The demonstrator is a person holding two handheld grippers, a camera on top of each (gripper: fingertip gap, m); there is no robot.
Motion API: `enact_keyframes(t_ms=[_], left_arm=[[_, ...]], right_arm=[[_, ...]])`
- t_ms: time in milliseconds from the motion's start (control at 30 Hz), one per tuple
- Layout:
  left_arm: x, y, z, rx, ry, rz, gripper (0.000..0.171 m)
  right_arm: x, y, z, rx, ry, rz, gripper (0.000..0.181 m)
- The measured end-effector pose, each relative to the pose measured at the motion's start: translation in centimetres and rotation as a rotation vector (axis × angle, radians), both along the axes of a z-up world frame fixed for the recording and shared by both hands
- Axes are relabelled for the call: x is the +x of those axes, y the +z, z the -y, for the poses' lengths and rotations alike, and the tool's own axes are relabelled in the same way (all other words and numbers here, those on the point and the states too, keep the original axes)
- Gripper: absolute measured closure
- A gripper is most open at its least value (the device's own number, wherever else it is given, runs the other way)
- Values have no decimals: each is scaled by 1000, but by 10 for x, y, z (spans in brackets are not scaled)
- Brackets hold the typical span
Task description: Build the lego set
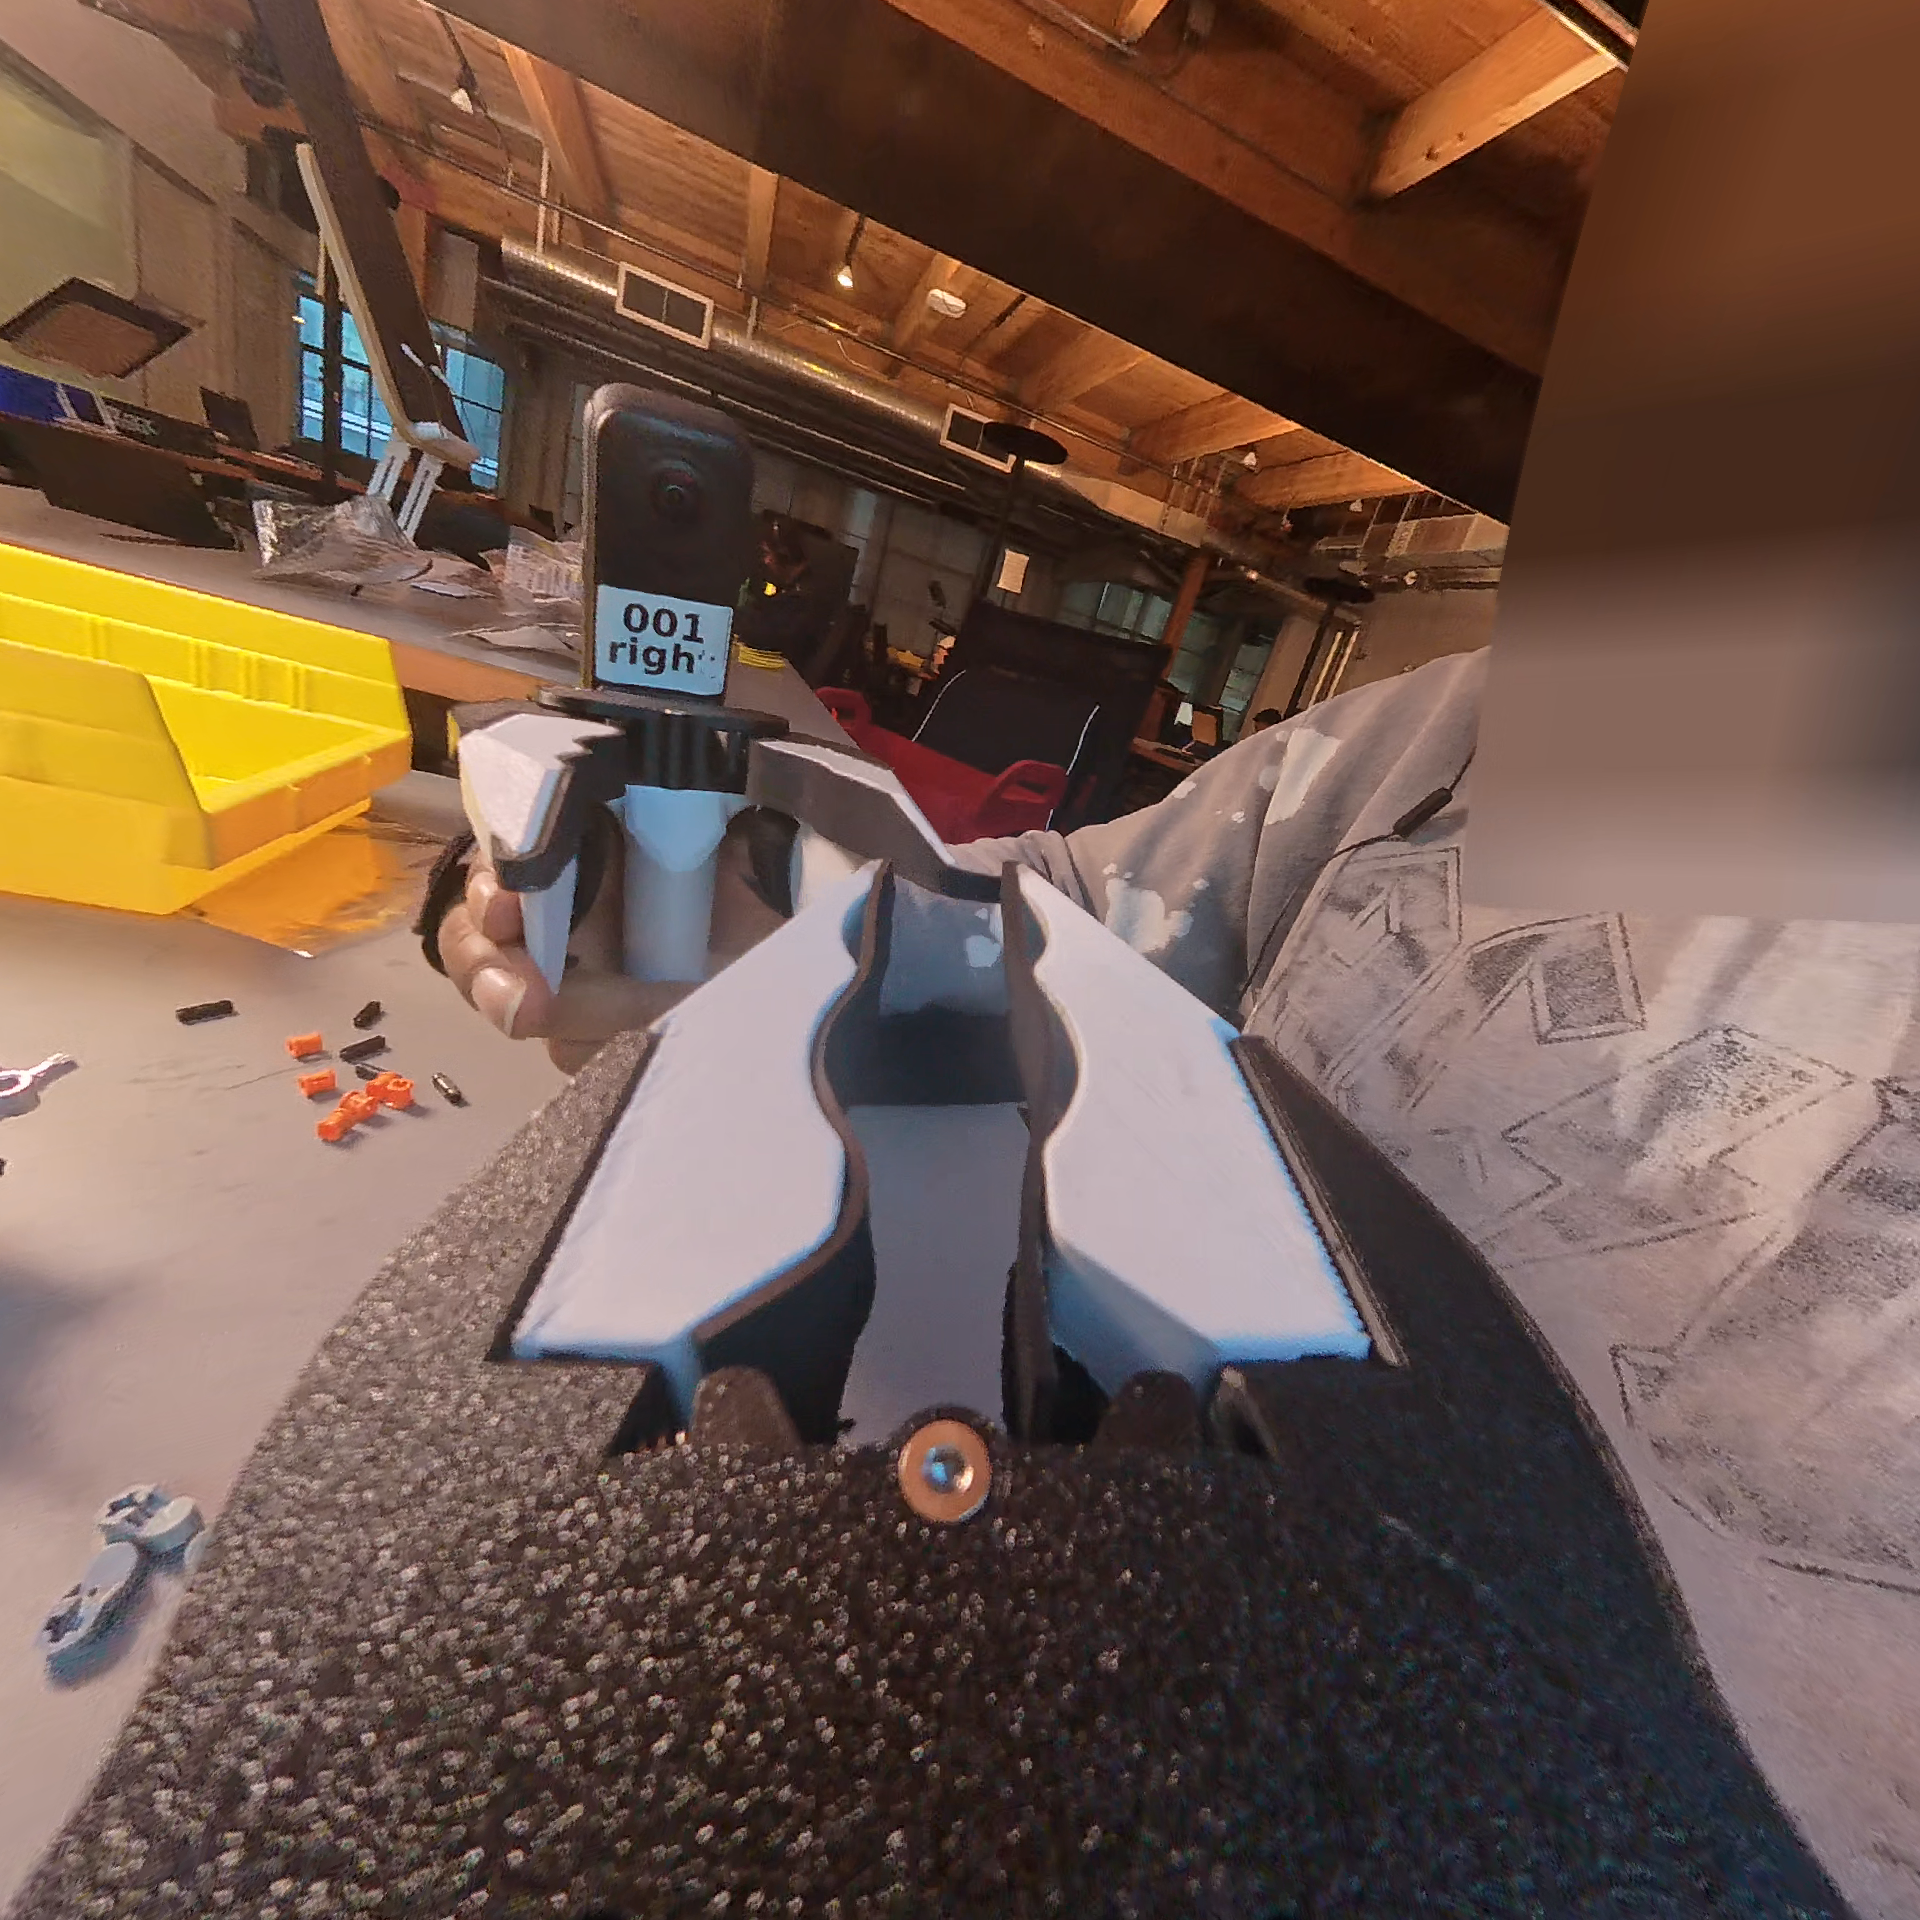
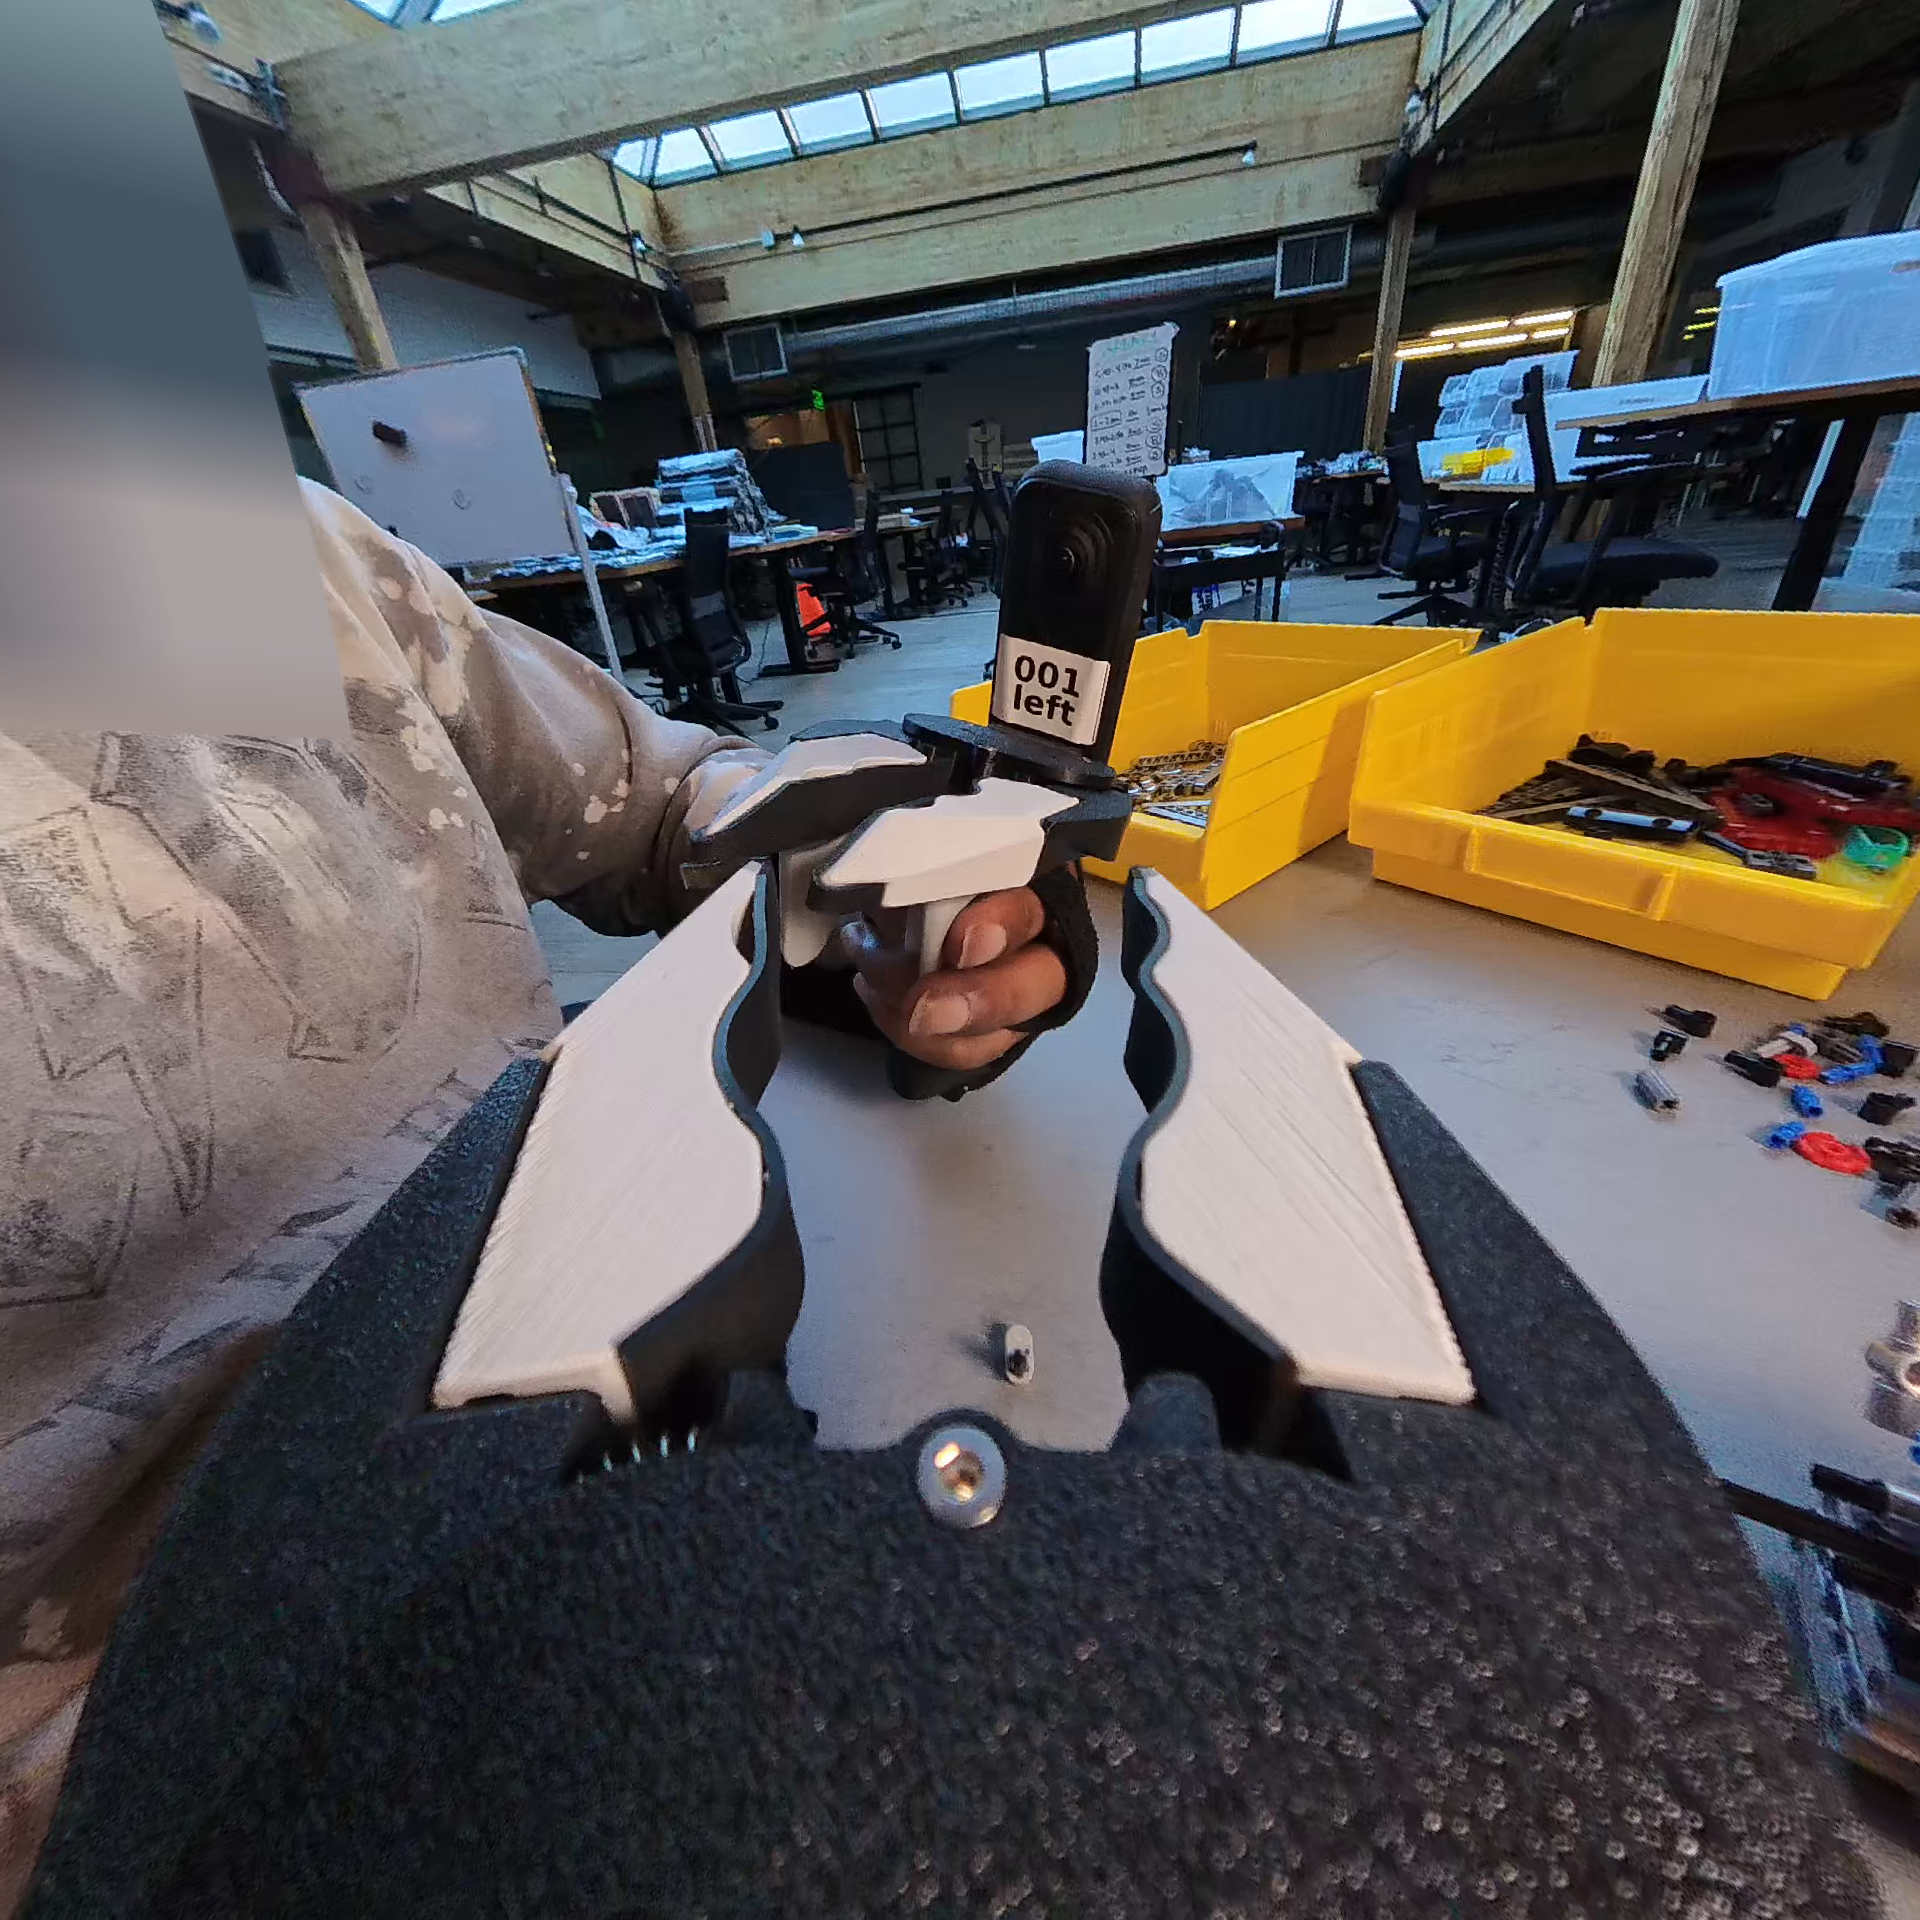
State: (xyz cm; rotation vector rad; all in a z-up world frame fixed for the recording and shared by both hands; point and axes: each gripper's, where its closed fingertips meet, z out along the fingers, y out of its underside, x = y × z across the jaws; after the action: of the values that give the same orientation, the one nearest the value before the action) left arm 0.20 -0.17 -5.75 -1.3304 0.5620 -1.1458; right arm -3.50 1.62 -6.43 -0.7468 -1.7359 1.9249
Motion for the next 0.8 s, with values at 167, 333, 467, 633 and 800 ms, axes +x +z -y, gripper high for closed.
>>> enact_keyframes(t_ms=[167, 333, 467, 633, 800], left_arm=[[2, -1, 2, 13, 0, -21, 156], [3, 2, 3, 38, 21, -40, 159], [2, 6, 3, 61, 44, -44, 160], [-1, 11, 3, 88, 83, -39, 161], [-7, 18, 1, 102, 125, -14, 162]], right_arm=[[-1, 0, 3, -17, 11, 12, 116], [-2, 2, 5, -50, 21, 22, 116], [-4, 5, 6, -94, 18, 29, 116], [-8, 9, 9, -155, 6, 39, 116], [-14, 15, 6, -209, -32, 35, 116]])
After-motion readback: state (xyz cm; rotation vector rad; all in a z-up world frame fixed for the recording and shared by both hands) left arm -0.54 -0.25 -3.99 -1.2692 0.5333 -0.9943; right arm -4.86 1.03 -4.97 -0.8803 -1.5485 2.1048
